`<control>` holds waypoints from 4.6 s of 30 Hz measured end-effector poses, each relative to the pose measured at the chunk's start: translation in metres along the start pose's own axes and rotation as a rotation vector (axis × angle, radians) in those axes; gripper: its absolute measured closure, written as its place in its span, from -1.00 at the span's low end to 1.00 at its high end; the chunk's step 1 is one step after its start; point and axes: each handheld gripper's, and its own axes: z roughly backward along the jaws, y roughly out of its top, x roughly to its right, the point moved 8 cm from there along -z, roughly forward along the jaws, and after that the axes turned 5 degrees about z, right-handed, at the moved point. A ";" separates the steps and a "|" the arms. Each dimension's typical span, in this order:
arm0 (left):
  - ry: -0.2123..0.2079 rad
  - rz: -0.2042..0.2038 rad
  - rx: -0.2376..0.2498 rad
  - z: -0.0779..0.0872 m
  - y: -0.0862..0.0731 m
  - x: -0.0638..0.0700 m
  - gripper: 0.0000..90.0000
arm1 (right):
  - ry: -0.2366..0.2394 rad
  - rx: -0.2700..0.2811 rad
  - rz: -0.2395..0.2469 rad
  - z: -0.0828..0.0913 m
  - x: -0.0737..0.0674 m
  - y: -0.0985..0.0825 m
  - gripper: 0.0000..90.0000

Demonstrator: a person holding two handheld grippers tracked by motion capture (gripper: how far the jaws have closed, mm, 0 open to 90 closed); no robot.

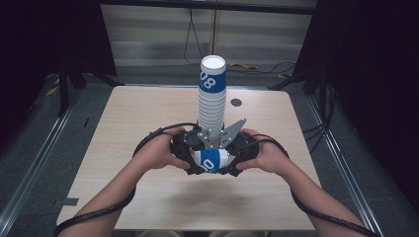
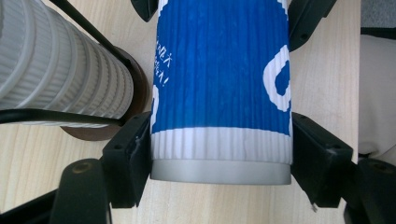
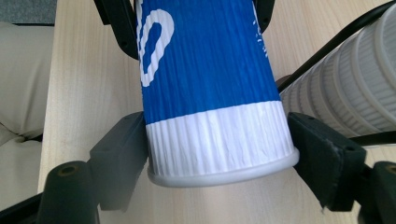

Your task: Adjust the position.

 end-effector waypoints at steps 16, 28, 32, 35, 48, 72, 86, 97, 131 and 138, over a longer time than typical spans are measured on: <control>-0.022 0.015 -0.009 -0.004 -0.008 0.000 -0.32 | -0.003 0.040 0.044 0.002 -0.002 0.005 -0.54; -0.019 0.033 0.036 -0.003 -0.012 0.002 -0.32 | -0.019 0.099 0.013 0.001 -0.002 0.004 -0.70; -0.019 0.040 0.055 -0.002 -0.012 0.002 -0.32 | -0.022 0.154 -0.012 0.003 0.001 0.004 -0.72; -0.022 0.078 0.092 -0.001 -0.012 0.002 -0.32 | -0.028 0.170 -0.030 0.003 0.002 0.002 -0.73; -0.053 0.120 0.188 0.001 -0.020 -0.002 -0.33 | -0.039 0.286 -0.135 0.011 0.006 -0.005 -0.74; -0.101 0.140 0.277 0.001 -0.020 -0.003 -0.33 | -0.002 0.353 -0.173 0.004 0.006 0.001 -0.77; -0.111 0.142 0.291 0.000 -0.017 -0.002 -0.33 | 0.002 0.366 -0.184 0.003 0.005 0.001 -0.76; -0.115 0.126 0.308 0.000 -0.017 -0.002 -0.34 | 0.012 0.371 -0.187 0.002 0.004 0.002 -0.75; -0.107 0.124 0.339 -0.010 -0.017 -0.004 -0.36 | 0.007 0.283 -0.113 0.002 0.004 0.004 -0.59; -0.085 0.160 0.331 -0.012 -0.019 -0.006 -0.48 | -0.004 0.267 -0.095 0.002 0.003 0.001 -0.51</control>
